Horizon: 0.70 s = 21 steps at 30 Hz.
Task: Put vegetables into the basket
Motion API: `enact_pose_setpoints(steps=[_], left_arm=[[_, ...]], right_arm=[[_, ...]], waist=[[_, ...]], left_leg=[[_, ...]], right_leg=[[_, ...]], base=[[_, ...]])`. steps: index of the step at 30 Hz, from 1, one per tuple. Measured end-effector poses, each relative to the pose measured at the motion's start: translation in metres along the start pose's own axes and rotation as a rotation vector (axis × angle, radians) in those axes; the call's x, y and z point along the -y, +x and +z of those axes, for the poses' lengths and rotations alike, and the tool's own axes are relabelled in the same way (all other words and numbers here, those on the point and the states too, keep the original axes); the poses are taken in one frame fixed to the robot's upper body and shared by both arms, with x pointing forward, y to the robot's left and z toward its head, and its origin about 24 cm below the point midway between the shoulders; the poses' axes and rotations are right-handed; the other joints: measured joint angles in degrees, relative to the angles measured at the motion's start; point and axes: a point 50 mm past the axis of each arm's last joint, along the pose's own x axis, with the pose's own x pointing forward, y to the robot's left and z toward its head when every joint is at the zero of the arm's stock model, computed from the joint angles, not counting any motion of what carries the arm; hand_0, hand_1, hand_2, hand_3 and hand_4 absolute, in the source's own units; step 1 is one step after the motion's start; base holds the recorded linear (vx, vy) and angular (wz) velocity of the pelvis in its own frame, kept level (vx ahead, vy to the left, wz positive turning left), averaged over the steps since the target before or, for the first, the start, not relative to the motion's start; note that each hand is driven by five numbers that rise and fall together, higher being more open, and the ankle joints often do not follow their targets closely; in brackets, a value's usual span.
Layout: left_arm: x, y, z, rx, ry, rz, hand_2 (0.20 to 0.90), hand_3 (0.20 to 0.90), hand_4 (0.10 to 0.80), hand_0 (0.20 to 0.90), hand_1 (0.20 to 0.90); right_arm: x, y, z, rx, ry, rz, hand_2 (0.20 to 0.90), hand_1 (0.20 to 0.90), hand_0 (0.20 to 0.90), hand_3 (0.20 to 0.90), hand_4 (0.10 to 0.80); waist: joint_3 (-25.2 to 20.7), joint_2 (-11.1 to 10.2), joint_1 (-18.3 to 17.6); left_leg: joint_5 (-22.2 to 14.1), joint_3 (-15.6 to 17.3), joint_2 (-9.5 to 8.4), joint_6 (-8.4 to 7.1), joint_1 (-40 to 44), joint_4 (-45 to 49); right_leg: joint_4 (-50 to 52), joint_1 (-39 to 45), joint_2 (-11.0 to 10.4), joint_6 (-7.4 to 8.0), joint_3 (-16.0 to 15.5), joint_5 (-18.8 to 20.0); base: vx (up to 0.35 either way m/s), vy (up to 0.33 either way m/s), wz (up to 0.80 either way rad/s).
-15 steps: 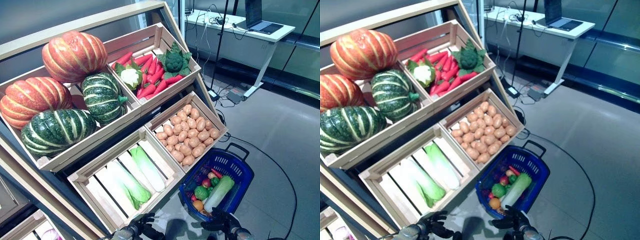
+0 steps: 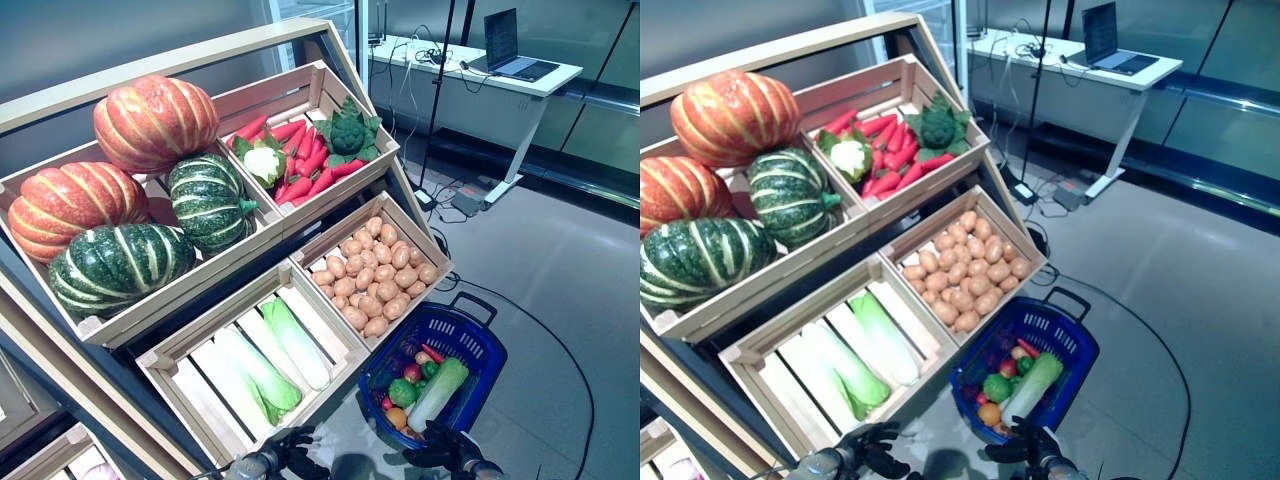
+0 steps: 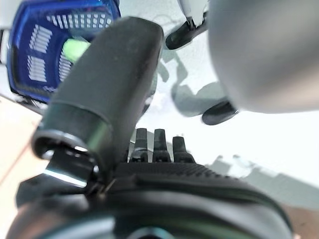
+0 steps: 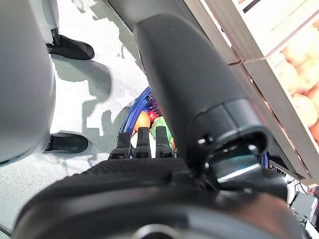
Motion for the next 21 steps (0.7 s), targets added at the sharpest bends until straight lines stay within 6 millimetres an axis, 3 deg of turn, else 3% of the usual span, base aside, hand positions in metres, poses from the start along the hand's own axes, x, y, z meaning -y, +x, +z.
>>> enact_pose_setpoints(steps=[2, 8, 14, 18, 21], left_arm=[[-0.002, 0.0, 0.014, 0.06, 0.077, 0.003, 0.9, 0.9, 0.8, 0.9, 0.9], [-0.026, -0.021, 0.095, 0.41, 0.365, 0.102, 0.9, 0.9, 0.8, 0.9, 0.9], [-0.075, -0.081, 0.172, 0.686, 0.809, 0.329, 0.9, 0.9, 0.8, 0.9, 0.9], [-0.104, -0.11, 0.188, 0.654, 1.127, 0.476, 0.9, 0.9, 0.8, 0.9, 0.9], [-0.112, -0.121, 0.19, 0.605, 1.294, 0.515, 0.9, 0.9, 0.8, 0.9, 0.9]], right_arm=[[0.0, 0.0, 0.0, 0.001, -0.001, 0.0, 0.9, 0.9, 0.9, 0.9, 0.8], [0.004, -0.001, 0.001, 0.01, -0.008, -0.006, 0.9, 0.9, 0.9, 0.9, 0.8], [0.023, -0.008, -0.01, -0.014, -0.016, -0.049, 0.9, 0.9, 0.9, 0.9, 0.8], [0.033, -0.011, -0.015, -0.022, -0.011, -0.076, 0.9, 0.9, 0.9, 0.9, 0.8], [0.039, -0.015, -0.022, -0.025, 0.016, -0.1, 0.9, 0.9, 0.9, 0.9, 0.8]], waist=[[0.02, 0.04, 0.03], [0.51, 0.8, 0.1], [1.58, 2.76, 1.3], [1.77, 3.01, 1.32], [1.84, 2.98, 1.29]], left_leg=[[0.03, 0.01, -0.01, -0.02, -0.15, 0.04], [0.06, -0.09, 0.01, -0.05, -0.45, -0.28], [0.13, -0.46, 0.11, -0.18, -0.63, -0.24], [0.25, -1.13, 0.08, -0.31, -0.86, 0.04], [0.46, -1.69, 0.08, -0.44, -1.03, -0.29]], right_leg=[[0.0, -0.17, 0.0, -0.01, 0.03, 0.02], [-0.16, -0.41, -0.02, 0.19, 0.01, 0.16], [-0.19, -0.25, 0.11, 0.25, -0.51, 0.16], [-0.21, -0.18, 0.22, 0.24, -0.83, 0.14], [-0.22, 0.01, 0.07, 0.19, -1.54, 0.07]], base=[[0.0, 0.0, 0.0], [0.0, 0.0, 0.0], [0.021, -0.006, 0.04], [0.033, -0.007, 0.06], [0.046, 0.002, 0.12]])
